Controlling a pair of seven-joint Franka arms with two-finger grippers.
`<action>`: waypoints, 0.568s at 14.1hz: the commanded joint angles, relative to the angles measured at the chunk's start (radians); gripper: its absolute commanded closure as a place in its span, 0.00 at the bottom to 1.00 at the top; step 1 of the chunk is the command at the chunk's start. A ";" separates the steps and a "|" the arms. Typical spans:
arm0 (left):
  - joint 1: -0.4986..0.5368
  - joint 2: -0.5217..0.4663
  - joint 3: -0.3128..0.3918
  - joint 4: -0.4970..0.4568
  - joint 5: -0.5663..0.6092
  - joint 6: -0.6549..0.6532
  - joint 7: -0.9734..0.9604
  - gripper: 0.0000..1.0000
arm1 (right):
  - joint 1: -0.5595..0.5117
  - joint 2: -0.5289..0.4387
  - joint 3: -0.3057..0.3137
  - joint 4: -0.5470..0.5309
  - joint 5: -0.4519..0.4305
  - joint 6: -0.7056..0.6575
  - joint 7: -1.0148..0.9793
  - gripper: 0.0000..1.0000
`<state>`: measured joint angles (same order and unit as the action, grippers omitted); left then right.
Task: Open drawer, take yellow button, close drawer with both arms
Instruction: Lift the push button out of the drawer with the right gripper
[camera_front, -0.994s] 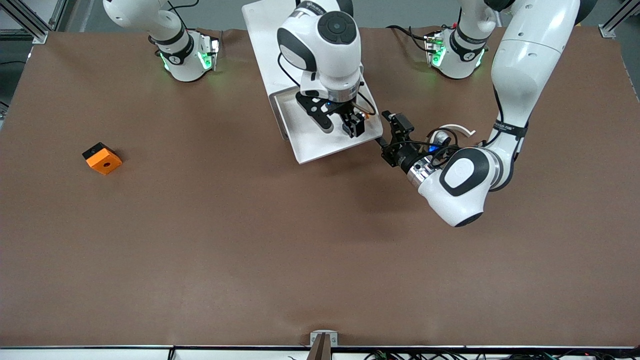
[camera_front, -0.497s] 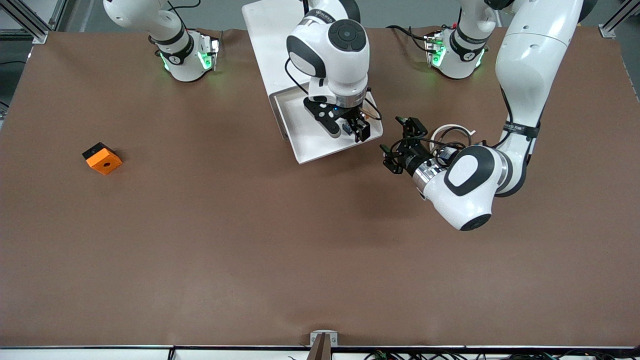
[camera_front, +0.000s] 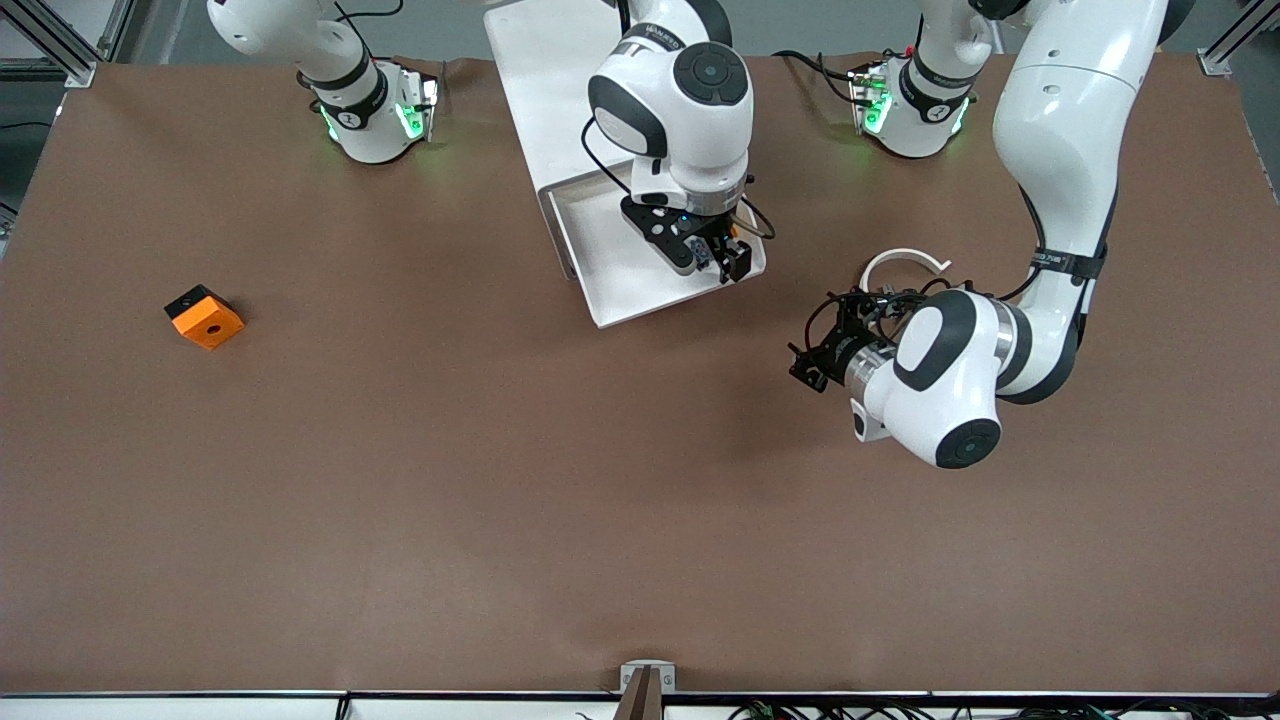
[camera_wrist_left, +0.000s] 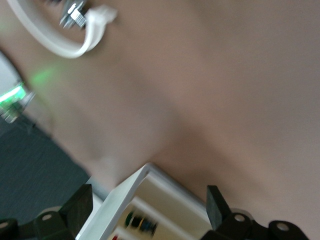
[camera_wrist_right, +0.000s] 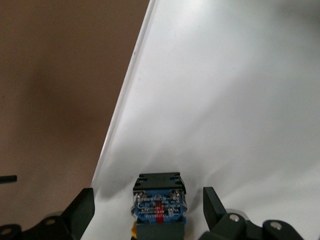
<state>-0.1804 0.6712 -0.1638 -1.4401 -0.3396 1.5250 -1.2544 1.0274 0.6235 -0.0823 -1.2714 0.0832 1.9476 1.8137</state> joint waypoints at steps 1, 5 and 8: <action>-0.005 -0.019 0.003 -0.010 0.057 0.114 0.035 0.00 | 0.014 0.016 -0.010 0.043 -0.010 -0.019 0.013 0.53; -0.014 -0.019 0.004 0.000 0.174 0.190 0.046 0.00 | 0.014 0.016 -0.010 0.050 -0.002 -0.021 0.038 1.00; -0.027 -0.018 -0.003 0.026 0.284 0.210 0.121 0.00 | -0.001 0.013 -0.008 0.052 0.000 -0.035 0.033 1.00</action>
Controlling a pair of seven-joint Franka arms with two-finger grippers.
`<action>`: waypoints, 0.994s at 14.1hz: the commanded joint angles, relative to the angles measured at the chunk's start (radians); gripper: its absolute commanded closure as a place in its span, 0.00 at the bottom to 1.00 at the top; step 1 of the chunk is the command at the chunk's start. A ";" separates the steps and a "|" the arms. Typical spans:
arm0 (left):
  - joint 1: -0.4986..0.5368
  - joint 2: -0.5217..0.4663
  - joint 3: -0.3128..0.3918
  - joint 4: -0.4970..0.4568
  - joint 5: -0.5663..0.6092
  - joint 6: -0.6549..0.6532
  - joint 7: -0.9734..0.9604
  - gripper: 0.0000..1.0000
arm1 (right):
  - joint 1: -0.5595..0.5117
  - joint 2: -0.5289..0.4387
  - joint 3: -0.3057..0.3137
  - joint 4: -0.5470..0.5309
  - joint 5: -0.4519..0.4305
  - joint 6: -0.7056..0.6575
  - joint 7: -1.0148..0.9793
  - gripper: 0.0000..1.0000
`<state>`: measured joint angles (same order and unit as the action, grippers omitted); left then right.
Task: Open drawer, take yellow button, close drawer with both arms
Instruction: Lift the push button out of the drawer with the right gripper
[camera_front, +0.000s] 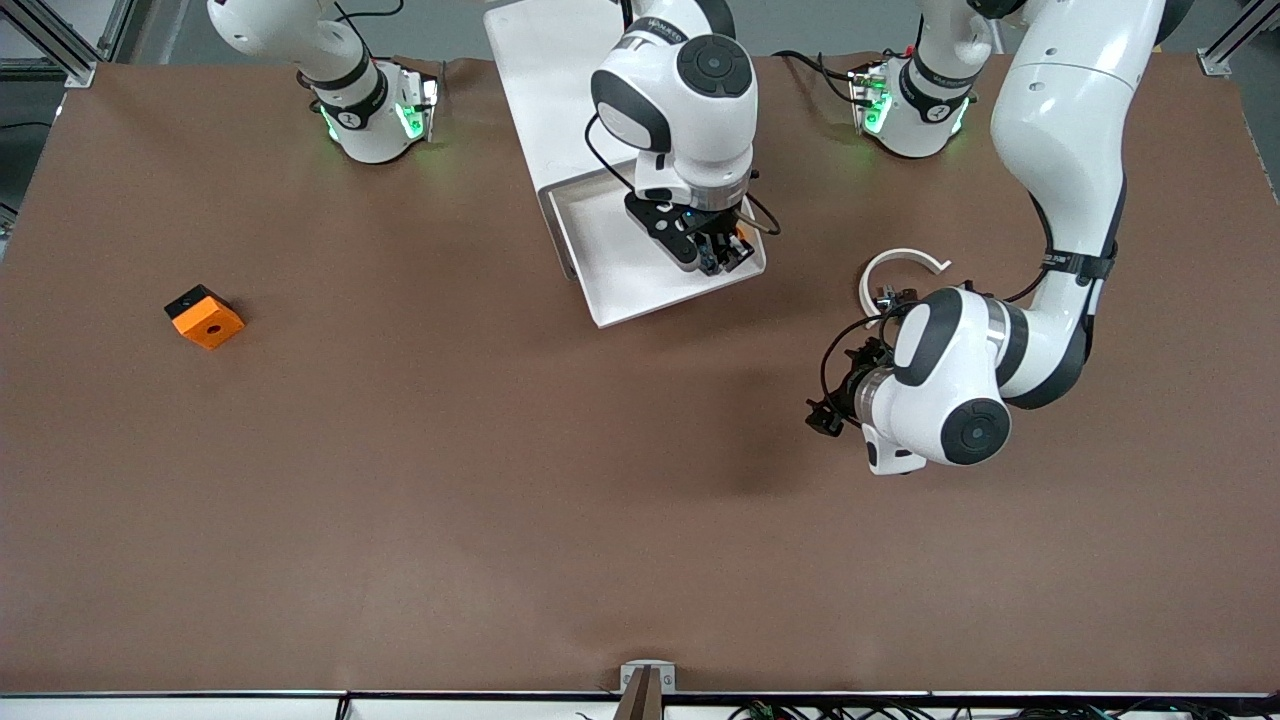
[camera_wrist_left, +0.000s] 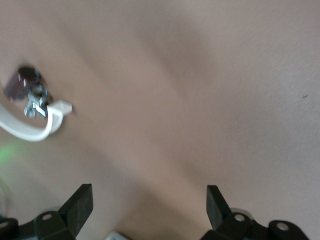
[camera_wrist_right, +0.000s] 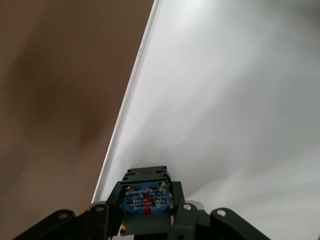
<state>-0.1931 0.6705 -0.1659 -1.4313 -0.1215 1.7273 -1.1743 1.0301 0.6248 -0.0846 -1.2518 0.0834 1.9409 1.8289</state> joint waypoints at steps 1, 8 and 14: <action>-0.025 -0.011 -0.004 0.040 0.112 0.015 0.070 0.00 | -0.017 0.012 -0.006 0.064 0.001 -0.057 0.015 1.00; -0.048 -0.042 -0.007 0.052 0.160 0.135 0.173 0.00 | -0.256 -0.083 -0.007 0.175 0.084 -0.354 -0.375 1.00; -0.157 -0.069 -0.011 0.049 0.168 0.146 0.171 0.00 | -0.548 -0.148 -0.014 0.132 0.079 -0.447 -0.957 1.00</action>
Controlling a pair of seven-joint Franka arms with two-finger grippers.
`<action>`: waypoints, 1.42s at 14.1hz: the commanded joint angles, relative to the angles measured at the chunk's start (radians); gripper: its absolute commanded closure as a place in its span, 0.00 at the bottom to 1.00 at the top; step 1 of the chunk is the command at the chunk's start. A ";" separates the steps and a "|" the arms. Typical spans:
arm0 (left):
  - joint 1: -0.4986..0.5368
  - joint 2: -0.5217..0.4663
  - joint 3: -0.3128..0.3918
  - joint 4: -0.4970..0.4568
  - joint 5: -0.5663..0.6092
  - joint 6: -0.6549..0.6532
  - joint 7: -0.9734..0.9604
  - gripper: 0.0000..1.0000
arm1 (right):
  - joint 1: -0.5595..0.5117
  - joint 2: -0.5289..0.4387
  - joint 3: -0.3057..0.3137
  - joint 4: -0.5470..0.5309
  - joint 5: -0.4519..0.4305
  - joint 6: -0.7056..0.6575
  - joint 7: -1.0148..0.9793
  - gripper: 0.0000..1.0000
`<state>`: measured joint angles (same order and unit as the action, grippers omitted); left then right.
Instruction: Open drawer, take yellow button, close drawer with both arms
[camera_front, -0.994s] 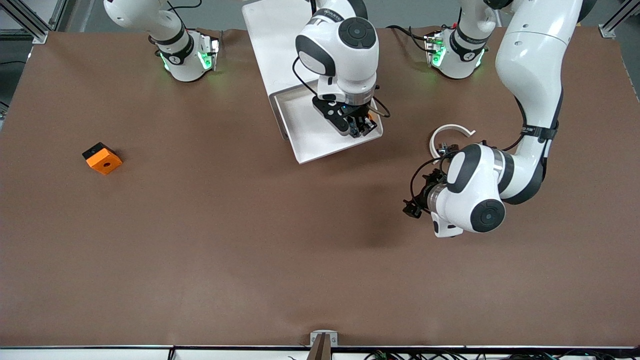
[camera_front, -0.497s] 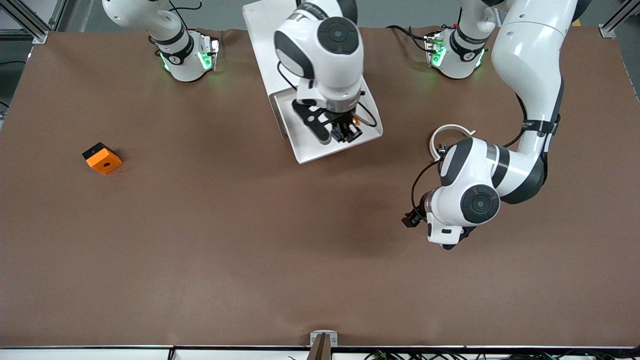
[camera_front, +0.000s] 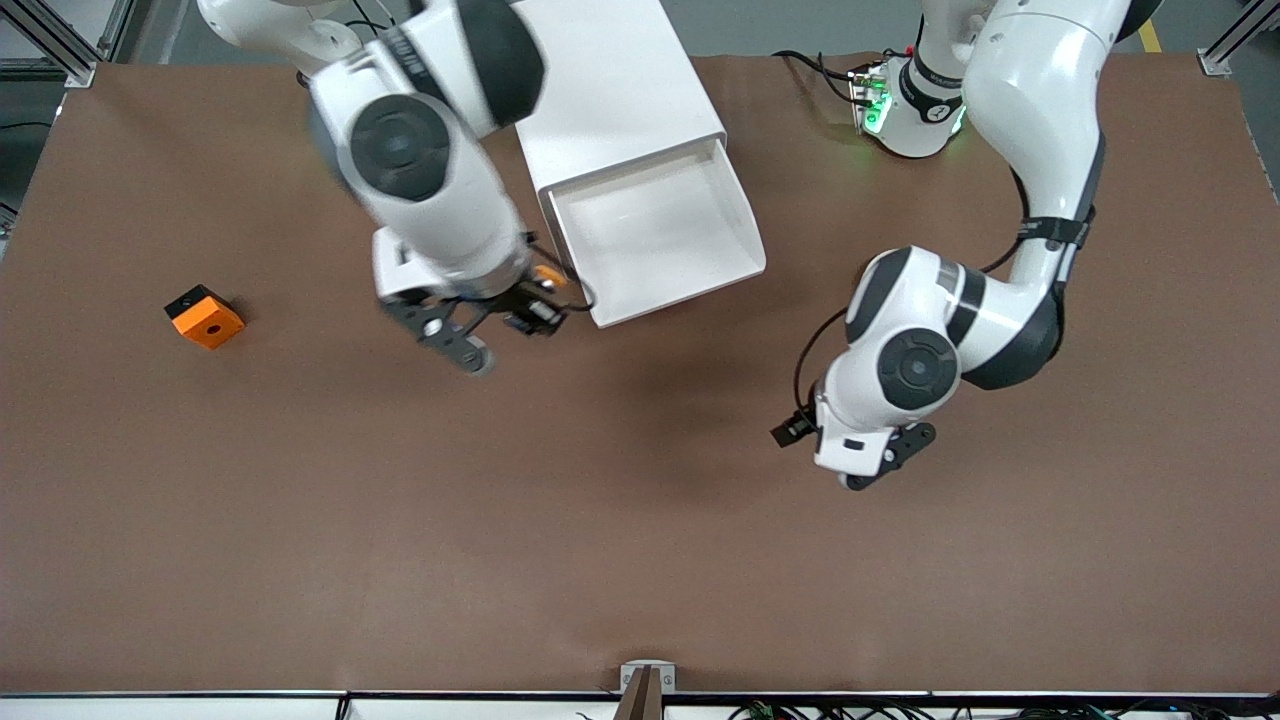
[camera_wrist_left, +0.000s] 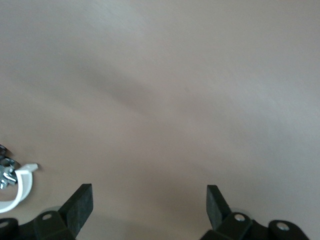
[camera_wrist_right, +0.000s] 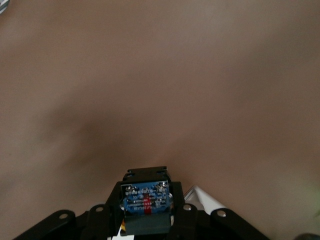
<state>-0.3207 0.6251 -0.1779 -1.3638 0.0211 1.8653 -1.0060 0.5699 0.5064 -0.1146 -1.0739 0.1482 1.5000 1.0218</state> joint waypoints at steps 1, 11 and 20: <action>-0.053 -0.024 -0.006 -0.018 0.026 0.008 0.003 0.00 | -0.137 -0.029 0.015 -0.066 0.005 -0.003 -0.246 1.00; -0.184 -0.025 -0.023 -0.020 0.023 0.005 -0.017 0.00 | -0.591 -0.029 0.013 -0.408 -0.076 0.352 -0.972 1.00; -0.184 -0.025 -0.118 -0.021 -0.087 0.002 -0.060 0.00 | -0.751 -0.006 0.015 -0.673 -0.110 0.787 -1.198 1.00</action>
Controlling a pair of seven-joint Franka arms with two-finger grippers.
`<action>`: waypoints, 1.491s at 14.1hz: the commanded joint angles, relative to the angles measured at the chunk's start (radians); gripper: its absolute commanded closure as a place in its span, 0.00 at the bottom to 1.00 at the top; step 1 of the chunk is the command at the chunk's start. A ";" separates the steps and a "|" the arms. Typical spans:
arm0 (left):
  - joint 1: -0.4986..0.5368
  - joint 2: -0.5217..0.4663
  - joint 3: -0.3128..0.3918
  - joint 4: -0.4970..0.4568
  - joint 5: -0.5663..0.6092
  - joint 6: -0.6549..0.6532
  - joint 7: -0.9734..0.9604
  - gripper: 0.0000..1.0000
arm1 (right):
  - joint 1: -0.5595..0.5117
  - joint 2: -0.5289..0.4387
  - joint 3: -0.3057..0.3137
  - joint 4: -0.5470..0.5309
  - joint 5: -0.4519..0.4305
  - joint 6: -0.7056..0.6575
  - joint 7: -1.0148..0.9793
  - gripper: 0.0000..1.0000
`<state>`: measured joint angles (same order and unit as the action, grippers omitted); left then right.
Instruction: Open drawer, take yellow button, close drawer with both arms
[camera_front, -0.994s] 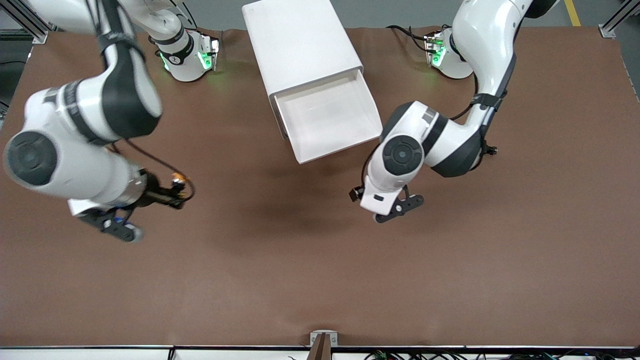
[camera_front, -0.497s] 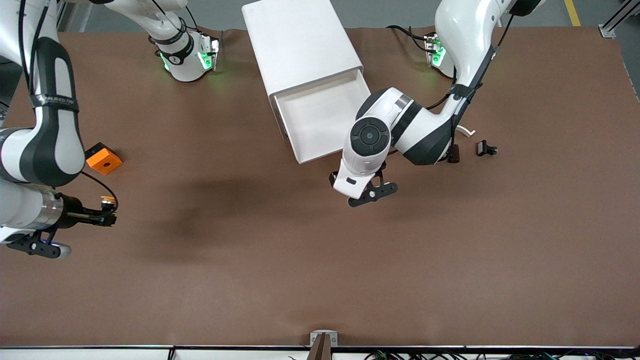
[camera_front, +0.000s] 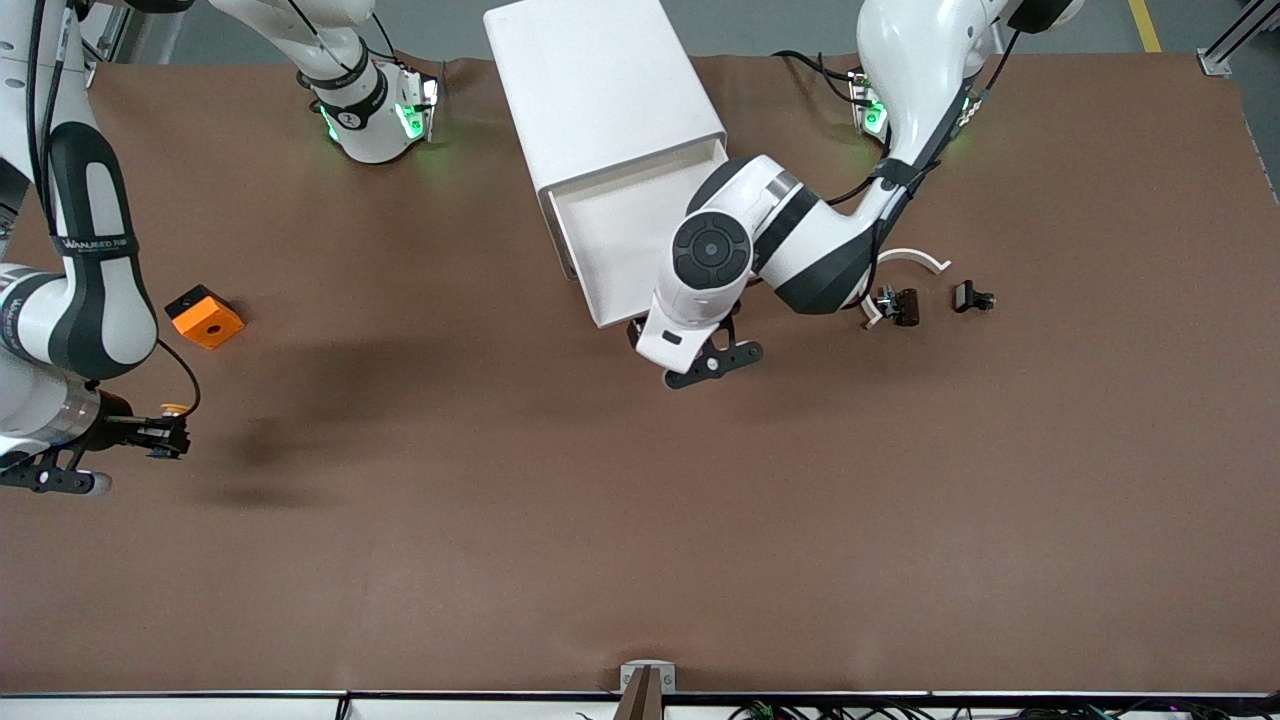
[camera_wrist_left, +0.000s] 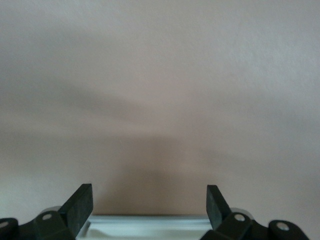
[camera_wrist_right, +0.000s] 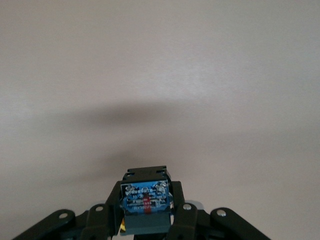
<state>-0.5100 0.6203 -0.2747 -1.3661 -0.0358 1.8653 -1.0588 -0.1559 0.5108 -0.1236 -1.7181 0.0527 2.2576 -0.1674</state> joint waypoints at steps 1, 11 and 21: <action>0.005 -0.020 -0.035 -0.022 -0.035 -0.003 -0.009 0.00 | -0.034 0.006 0.024 -0.029 -0.013 0.033 -0.009 1.00; 0.011 -0.043 -0.135 -0.067 -0.150 -0.060 -0.131 0.00 | -0.097 0.147 0.035 -0.028 0.012 0.195 -0.046 1.00; 0.007 -0.048 -0.215 -0.146 -0.229 -0.083 -0.216 0.00 | -0.100 0.172 0.036 -0.028 0.058 0.194 -0.092 0.88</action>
<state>-0.5087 0.6156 -0.4686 -1.4710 -0.2272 1.7940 -1.2528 -0.2276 0.6733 -0.1098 -1.7496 0.0745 2.4501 -0.2319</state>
